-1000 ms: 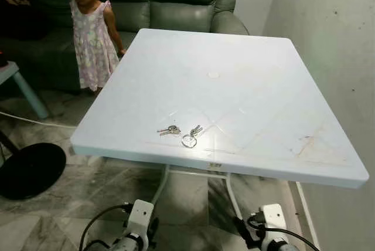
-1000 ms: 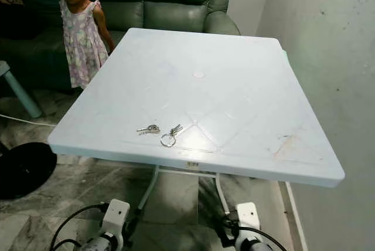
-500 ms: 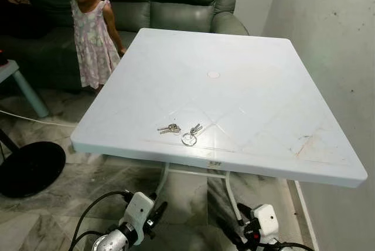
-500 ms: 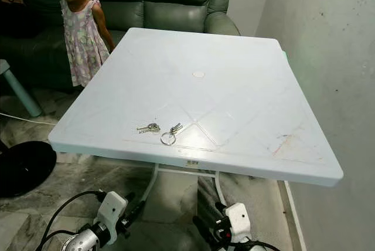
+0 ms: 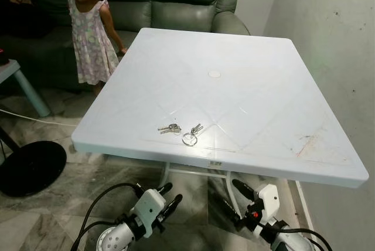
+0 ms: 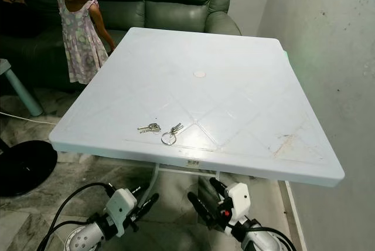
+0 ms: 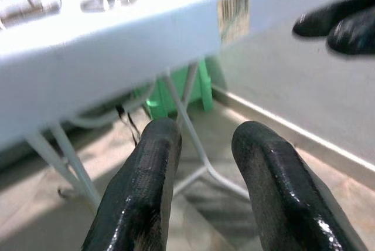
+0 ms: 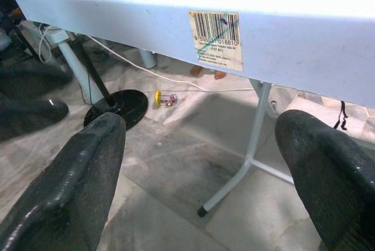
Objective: Hang keys on a hook
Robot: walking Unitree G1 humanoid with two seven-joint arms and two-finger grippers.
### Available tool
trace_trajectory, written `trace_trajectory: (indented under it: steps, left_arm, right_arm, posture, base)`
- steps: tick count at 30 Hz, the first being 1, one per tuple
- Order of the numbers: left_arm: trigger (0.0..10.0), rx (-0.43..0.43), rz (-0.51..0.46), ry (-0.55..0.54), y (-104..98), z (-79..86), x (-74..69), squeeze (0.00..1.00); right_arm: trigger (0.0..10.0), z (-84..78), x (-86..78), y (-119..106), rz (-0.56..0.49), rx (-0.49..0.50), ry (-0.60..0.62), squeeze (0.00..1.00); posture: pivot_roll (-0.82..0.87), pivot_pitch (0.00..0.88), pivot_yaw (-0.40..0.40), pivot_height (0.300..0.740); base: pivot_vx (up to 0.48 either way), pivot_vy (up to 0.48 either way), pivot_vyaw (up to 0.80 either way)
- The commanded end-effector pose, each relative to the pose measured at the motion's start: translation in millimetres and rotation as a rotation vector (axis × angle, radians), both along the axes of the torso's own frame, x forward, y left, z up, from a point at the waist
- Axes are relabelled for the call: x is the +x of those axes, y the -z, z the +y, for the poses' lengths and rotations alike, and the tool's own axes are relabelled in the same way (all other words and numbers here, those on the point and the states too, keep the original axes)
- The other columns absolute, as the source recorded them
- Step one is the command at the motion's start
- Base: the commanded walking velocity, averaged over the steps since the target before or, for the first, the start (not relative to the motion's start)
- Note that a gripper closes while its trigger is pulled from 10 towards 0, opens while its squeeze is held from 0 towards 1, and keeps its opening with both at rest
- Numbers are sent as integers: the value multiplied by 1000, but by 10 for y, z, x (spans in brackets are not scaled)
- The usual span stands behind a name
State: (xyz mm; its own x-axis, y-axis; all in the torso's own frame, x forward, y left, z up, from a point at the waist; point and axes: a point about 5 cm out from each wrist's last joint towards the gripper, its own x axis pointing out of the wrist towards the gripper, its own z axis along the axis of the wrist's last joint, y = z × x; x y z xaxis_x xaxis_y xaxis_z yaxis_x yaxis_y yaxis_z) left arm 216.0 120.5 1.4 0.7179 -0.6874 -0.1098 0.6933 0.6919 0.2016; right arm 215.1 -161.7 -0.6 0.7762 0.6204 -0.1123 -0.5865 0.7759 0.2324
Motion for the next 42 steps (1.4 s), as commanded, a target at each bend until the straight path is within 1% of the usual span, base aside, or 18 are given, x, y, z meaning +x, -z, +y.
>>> trace_trajectory:
  steps: [1, 4, 6, 7, 9, 11, 14, 15, 16, 20, 24, 28, 33, 35, 37, 39, 41, 42]
  left_arm:
    - [10000, -15, -32, 17, -76, -26, 23, 0]
    - [10000, -29, -77, 36, -196, -56, 41, 0]
    - [10000, -38, -87, 34, -247, -59, 48, 0]
    - [10000, -56, -87, 22, -283, -53, 56, 0]
    - [10000, -43, -101, 30, -319, -44, 69, 0]
    - [10000, -48, -104, 29, -347, -35, 80, 0]
    - [10000, -48, -101, 26, -362, -31, 77, 0]
    - [10000, -71, -95, -2, -406, -11, 88, 0]
    - [10000, -82, -91, -12, -421, -4, 91, 0]
    - [10000, -97, -100, -39, -468, 3, 117, 0]
    - [10000, -136, -92, -87, -501, 24, 152, 0]
    - [10000, -139, -78, -103, -497, 54, 153, 0]
    - [10000, -144, -74, -132, -488, 102, 151, 0]
    - [10000, -143, -69, -126, -480, 95, 143, 0]
    - [10000, -132, -60, -109, -451, 66, 120, 0]
    - [10000, -128, -44, -102, -404, 53, 107, 0]
    - [10000, -124, -40, -96, -395, 52, 113, 0]
    - [10000, -124, -40, -96, -395, 52, 113, 0]
  right_arm:
    - [10000, -19, 25, -33, -5, 6, -6, 0]
    - [10000, -60, 25, -25, 8, 1, -1, 0]
    - [10000, -73, 28, -29, 9, -1, 0, 0]
    - [10000, -90, 35, -43, 5, 2, 4, 0]
    - [10000, -119, 53, -67, -1, 12, 17, 0]
    - [10000, -157, 80, -98, -9, 22, 36, 0]
    - [10000, -172, 93, -112, -14, 21, 43, 0]
    - [10000, -217, 153, -175, -30, 50, 83, 0]
    - [10000, -229, 171, -194, -34, 60, 95, 0]
    - [10000, -243, 223, -258, -54, 84, 117, 0]
    - [10000, -259, 271, -282, -57, 94, 133, 0]
    - [10000, -258, 283, -293, -60, 95, 136, 0]
    - [10000, -281, 332, -354, -63, 154, 166, 0]
    - [10000, -300, 327, -349, -61, 145, 162, 0]
    - [10000, -366, 298, -293, -42, 87, 156, 0]
    - [10000, -406, 213, -206, -10, 11, 100, 0]
    - [10000, -412, 99, -137, 46, -12, 14, 0]
    - [10000, -412, 99, -137, 46, -12, 14, 0]
  posture:
    - [139, 0, -57, 740]
    - [144, 0, -60, 740]
    - [144, 0, -60, 740]
    - [142, 0, -60, 740]
    - [141, 0, -61, 740]
    - [140, 0, -60, 740]
    - [139, 0, -60, 740]
    - [137, 0, -59, 740]
    - [137, 0, -59, 740]
    - [137, 0, -59, 740]
    - [141, 0, -62, 740]
    - [143, 0, -63, 740]
    - [145, 0, -63, 740]
    - [145, 0, -63, 740]
    - [147, 0, -65, 740]
    - [143, 0, -62, 740]
    - [142, 0, -63, 740]
    - [142, 0, -63, 740]
  base:
    - [0, 0, 0]
    - [0, 0, 0]
    - [0, 0, 0]
    - [0, 0, 0]
    - [0, 0, 0]
    - [0, 0, 0]
    - [0, 0, 0]
    - [0, 0, 0]
    - [0, 0, 0]
    - [0, 0, 0]
    - [0, 0, 0]
    - [0, 0, 0]
    - [0, 0, 0]
    - [0, 0, 0]
    - [0, 0, 0]
    - [0, 0, 0]
    - [0, 0, 0]
    - [0, 0, 0]
